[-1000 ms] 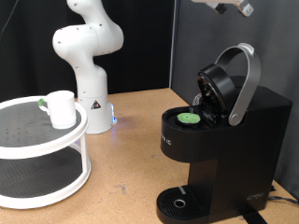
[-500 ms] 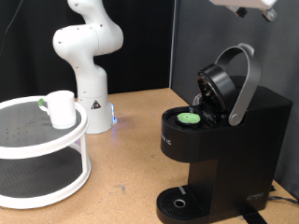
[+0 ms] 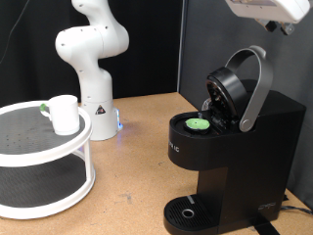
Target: Make a cup of coffee with the keurig machine
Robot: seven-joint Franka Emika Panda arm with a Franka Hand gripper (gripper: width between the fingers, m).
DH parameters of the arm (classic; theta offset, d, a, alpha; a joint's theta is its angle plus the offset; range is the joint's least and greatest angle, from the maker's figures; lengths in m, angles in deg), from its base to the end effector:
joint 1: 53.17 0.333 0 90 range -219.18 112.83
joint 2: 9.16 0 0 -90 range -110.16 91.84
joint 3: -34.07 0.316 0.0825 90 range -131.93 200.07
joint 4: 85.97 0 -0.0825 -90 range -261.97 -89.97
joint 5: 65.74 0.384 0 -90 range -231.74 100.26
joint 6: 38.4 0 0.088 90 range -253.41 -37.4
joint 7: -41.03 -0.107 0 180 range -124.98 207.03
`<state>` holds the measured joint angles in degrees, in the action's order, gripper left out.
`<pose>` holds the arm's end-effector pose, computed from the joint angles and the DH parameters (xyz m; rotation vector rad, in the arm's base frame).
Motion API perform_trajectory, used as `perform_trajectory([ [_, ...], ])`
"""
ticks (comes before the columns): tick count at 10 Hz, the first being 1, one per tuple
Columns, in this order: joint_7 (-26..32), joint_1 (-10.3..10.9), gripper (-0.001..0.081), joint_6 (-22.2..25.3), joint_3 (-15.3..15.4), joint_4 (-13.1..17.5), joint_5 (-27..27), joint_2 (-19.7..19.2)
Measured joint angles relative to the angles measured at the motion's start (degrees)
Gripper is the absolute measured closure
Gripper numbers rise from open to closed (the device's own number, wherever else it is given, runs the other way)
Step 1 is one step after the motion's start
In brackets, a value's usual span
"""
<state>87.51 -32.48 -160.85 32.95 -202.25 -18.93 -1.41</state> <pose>0.5031 0.2117 0.5437 -2.2469 -0.9255 -0.5026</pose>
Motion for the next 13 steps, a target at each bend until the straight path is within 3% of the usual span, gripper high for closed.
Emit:
perform_trajectory([
  [1, -0.2, 0.0, 0.0412, -0.3, 0.5, -0.1, -1.1, -0.5],
  [2, -0.6, 0.0, 0.0596, -0.8, 0.8, -0.4, -2.8, -0.7],
  [3, -1.0, 0.0, 0.0596, -1.3, 1.0, -0.9, -4.3, -0.8],
  [4, -1.1, 0.0, 0.0725, -1.7, 1.0, -1.4, -5.0, -0.8],
  [5, -0.8, -0.1, 0.0789, -2.6, 1.0, -2.0, -5.1, -0.8],
  [10, 3.6, -1.1, 0.0805, -3.8, -0.7, -4.5, -3.9, 0.7],
  [13, 4.9, -1.7, 0.0806, -1.7, -2.6, -5.2, -3.4, 2.1],
])
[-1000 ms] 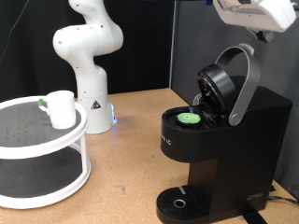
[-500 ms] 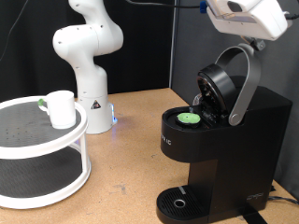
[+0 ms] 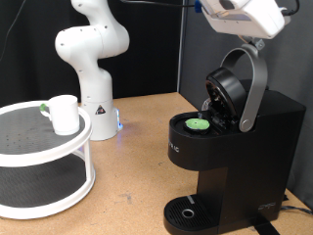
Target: Make a cup of coffee with the keurig machine
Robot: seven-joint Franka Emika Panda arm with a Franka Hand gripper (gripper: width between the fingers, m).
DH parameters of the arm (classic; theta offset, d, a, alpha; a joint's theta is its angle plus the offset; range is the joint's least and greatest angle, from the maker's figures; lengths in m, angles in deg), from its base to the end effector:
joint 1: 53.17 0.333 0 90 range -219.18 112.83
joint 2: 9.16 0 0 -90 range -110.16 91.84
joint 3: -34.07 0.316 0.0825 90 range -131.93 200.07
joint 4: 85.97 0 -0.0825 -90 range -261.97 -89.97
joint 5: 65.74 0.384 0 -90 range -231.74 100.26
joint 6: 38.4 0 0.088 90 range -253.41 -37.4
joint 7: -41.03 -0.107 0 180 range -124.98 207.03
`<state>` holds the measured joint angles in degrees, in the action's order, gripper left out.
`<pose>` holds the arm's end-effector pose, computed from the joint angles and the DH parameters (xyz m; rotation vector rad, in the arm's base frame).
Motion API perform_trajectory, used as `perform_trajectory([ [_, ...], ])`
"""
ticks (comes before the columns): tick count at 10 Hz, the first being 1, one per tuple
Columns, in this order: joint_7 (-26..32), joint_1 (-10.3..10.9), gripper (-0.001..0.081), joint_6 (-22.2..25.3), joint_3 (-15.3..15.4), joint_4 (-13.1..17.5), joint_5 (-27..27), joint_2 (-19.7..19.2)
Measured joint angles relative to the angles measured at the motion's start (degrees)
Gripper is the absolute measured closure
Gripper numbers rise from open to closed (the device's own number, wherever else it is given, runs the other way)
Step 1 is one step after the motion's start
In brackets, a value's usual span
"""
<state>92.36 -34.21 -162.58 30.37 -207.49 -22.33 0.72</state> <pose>0.5023 0.1633 0.5182 -2.3156 -0.9662 -0.5297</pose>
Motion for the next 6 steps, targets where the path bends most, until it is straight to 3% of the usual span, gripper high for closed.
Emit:
perform_trajectory([
  [6, 2.4, -2.3, 0.0806, 5.9, -3.0, -1.4, -4.3, 1.2],
])
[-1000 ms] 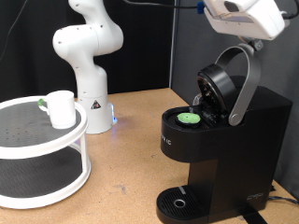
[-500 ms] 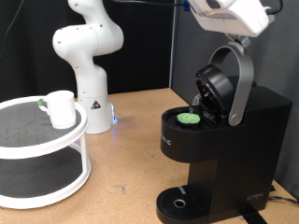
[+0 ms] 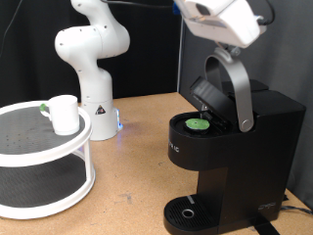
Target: Make a cup of coffee with the keurig machine
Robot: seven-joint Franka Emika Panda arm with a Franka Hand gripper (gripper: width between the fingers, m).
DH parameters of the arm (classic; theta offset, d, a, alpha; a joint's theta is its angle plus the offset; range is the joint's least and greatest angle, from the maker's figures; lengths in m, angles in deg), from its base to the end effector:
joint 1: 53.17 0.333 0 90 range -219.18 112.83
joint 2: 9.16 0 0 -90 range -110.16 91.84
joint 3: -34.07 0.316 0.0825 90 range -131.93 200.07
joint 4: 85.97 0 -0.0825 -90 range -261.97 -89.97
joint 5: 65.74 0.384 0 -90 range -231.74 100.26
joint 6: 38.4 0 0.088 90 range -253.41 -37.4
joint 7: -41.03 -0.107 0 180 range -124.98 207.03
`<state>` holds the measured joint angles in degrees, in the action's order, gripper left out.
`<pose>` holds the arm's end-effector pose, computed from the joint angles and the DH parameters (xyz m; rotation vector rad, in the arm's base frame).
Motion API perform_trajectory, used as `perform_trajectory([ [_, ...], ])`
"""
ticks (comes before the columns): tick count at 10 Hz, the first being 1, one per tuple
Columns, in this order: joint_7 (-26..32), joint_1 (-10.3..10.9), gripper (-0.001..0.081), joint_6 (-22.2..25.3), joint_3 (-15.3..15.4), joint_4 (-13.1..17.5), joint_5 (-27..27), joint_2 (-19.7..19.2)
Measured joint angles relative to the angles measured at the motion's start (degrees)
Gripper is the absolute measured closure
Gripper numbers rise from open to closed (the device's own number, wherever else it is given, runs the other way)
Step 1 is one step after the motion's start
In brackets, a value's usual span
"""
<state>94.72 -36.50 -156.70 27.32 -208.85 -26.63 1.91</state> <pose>0.4987 0.1180 0.5075 -2.3455 -1.0063 -0.4417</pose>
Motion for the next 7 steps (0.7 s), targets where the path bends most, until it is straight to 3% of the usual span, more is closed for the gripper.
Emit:
perform_trajectory([
  [7, 10.3, -2.8, 0.0806, 1.5, -3.4, -5.8, -2.1, 1.5],
])
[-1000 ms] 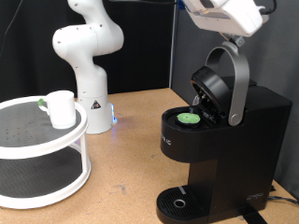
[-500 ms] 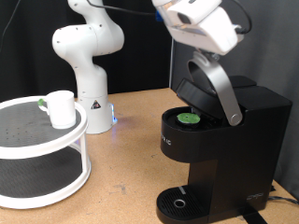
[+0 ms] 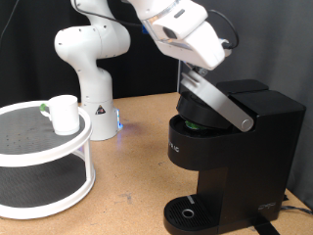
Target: Make a cup of coffee with the keurig machine
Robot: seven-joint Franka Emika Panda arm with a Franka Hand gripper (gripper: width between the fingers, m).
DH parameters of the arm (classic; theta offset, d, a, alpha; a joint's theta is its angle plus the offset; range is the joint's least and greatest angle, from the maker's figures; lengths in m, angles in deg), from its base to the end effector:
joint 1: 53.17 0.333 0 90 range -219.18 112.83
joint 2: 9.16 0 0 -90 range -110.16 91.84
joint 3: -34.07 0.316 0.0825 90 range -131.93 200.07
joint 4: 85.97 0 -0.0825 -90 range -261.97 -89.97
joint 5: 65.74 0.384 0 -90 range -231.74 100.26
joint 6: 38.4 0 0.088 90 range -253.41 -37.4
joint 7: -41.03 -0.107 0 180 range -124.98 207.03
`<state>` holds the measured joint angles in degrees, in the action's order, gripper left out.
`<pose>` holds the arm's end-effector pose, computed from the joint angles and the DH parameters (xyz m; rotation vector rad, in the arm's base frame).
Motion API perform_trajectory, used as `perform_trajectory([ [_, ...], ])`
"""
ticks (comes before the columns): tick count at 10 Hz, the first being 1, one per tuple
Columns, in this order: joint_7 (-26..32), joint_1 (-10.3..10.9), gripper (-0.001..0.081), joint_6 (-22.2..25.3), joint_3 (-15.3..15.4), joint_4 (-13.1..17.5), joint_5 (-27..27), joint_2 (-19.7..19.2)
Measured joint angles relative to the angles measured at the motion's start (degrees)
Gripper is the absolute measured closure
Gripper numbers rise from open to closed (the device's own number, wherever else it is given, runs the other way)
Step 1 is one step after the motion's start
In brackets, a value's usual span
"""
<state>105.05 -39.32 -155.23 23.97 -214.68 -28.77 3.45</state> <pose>0.4842 0.0622 0.4683 -2.3315 -1.1095 -0.4129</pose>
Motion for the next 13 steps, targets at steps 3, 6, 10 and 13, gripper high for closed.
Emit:
perform_trajectory([
  [3, 1.1, -1.0, 0.0806, -0.8, -0.4, -2.6, -1.9, 1.2],
  [6, 0.7, -1.2, 0.0806, -5.1, -0.2, -5.4, -3.0, 1.3],
  [10, 0.0, -1.2, 0.0806, -8.5, 0.2, -8.1, -4.7, 0.5],
  [13, 0.0, -1.2, 0.0806, -9.4, 0.4, -8.4, -4.7, 0.5],
])
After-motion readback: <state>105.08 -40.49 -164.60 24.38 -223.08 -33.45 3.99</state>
